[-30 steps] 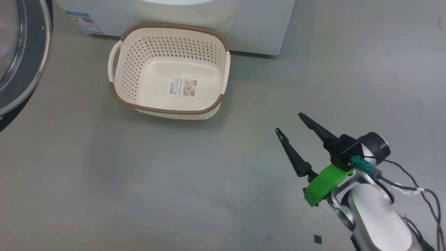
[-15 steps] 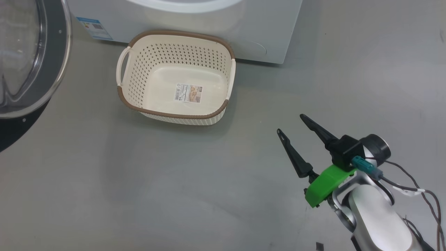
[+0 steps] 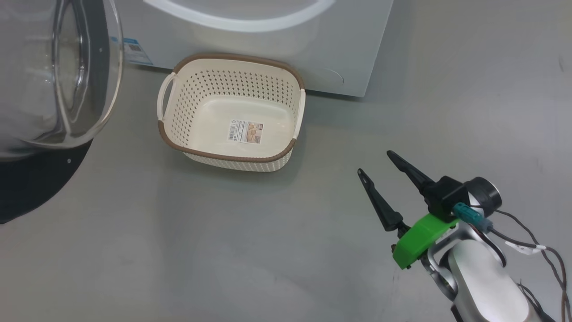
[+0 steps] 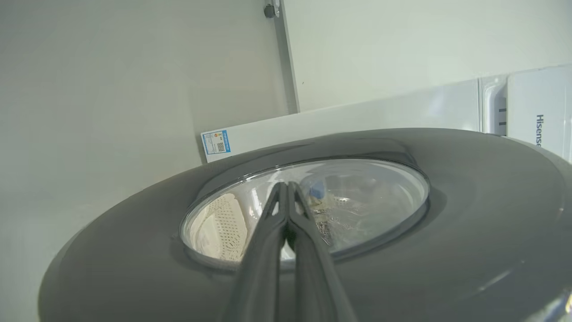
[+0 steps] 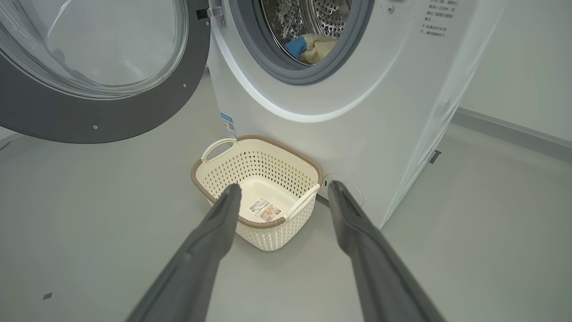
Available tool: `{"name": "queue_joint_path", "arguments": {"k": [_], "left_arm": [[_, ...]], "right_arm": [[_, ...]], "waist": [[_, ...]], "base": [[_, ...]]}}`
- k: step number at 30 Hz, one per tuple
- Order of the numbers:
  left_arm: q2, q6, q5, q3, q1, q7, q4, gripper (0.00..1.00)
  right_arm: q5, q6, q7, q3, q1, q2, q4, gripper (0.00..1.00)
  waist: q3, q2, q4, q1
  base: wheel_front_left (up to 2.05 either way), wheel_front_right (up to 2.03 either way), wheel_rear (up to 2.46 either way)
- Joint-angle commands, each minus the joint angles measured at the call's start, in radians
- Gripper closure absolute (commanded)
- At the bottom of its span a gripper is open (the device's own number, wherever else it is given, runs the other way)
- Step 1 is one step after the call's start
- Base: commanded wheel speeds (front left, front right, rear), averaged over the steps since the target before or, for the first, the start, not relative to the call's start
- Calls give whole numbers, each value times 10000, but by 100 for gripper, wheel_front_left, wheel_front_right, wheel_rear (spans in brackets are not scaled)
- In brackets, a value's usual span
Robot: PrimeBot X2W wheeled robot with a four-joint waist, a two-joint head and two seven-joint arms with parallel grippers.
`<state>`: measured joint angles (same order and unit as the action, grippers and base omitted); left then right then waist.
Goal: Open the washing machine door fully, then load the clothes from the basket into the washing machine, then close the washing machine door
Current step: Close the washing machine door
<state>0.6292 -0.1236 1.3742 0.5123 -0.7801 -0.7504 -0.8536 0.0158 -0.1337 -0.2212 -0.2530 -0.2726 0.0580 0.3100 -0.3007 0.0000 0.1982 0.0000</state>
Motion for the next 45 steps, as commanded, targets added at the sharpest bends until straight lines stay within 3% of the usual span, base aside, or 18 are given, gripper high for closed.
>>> {"name": "queue_joint_path", "arguments": {"k": [1, 25, 45], "left_arm": [[464, -70, 120, 26, 192, -279, 657, 100], [-1450, -36, 1245, -824, 2190, -2319, 4442, 100], [-2783, 411, 1300, -1424, 2642, -2269, 6233, 100]], "right_arm": [[-115, 30, -121, -132, -32, -77, -244, 0], [-478, 30, -312, -124, -21, -78, -41, 0], [-882, 30, -401, -110, -130, -78, -67, 0]], "waist": [[68, 0, 50, 0], [581, 0, -16, 0], [571, 0, -1076, 0]], "base": [[0, 0, 0], [0, 0, 0], [0, 0, 0]]}}
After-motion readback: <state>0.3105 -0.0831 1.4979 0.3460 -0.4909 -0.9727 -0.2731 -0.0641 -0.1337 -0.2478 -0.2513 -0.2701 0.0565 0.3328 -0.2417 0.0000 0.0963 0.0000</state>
